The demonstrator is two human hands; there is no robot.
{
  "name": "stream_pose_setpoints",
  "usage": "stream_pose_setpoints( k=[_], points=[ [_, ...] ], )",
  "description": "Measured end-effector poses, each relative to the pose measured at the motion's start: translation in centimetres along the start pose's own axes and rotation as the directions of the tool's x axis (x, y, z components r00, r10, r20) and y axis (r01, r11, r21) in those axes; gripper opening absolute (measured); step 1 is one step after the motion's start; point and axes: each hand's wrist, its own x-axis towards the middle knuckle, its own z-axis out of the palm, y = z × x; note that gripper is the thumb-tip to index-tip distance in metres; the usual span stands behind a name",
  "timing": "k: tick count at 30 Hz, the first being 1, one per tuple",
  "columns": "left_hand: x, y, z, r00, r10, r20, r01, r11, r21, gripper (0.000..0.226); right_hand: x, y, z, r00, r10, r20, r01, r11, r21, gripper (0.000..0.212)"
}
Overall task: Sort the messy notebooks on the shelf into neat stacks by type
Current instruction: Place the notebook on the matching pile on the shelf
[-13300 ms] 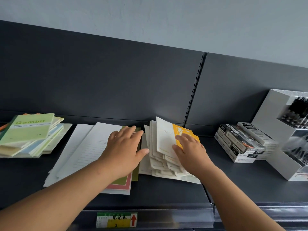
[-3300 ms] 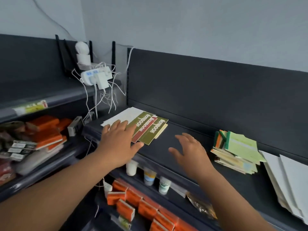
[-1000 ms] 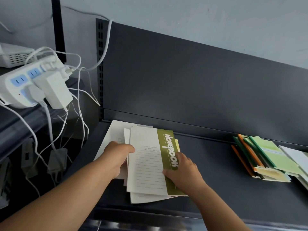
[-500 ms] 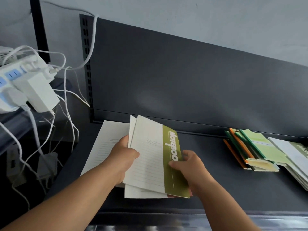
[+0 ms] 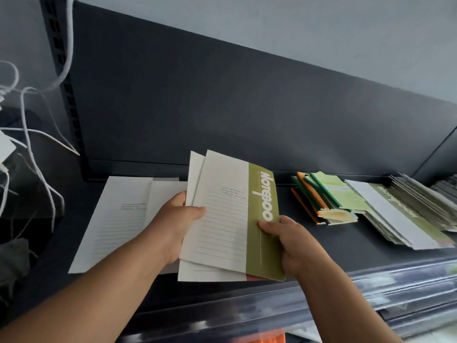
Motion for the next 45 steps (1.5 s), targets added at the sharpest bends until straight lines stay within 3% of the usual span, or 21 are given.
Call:
stream_pose_setpoints(
  k=[8,16,21,27,32,38,45],
  points=[
    [-1.3,0.3,6.4,0.989,0.149,0.004,-0.149,0.982,0.117,0.024,-0.5,0.1,-5.9,0.995,-0.086,0.042,0.078,0.984,0.157,0.021],
    [-3.6,1.1,18.9,0.97,0.242,-0.017,-0.24,0.968,0.074,0.024,-2.3,-0.5,-17.7,0.988,-0.122,0.1,0.09,0.957,0.275,0.028],
    [-4.3,1.0,26.9,0.969,0.221,-0.108,-0.217,0.975,0.053,0.025,-3.6,-1.3,-25.6,0.973,-0.19,0.13,0.156,0.958,0.24,0.026],
    [-4.5,0.1,32.7,0.981,0.098,-0.169,-0.101,0.995,-0.006,0.026,-3.2,-1.4,-31.8,0.961,-0.251,0.116,0.235,0.963,0.135,0.034],
    [-4.5,-0.1,34.7,0.977,0.074,-0.202,-0.081,0.996,-0.027,0.027,-2.0,-1.7,-32.8,0.967,-0.24,0.091,0.232,0.969,0.088,0.035],
    [-2.0,0.5,33.4,0.99,0.068,-0.128,-0.066,0.998,0.014,0.024,-0.1,-2.9,-31.5,0.96,-0.279,0.022,0.279,0.96,-0.014,0.032],
    [0.7,2.1,30.1,0.988,0.13,-0.089,-0.127,0.991,0.039,0.019,2.0,-4.9,-30.1,0.955,-0.263,0.137,0.256,0.964,0.068,0.014]
  ],
)
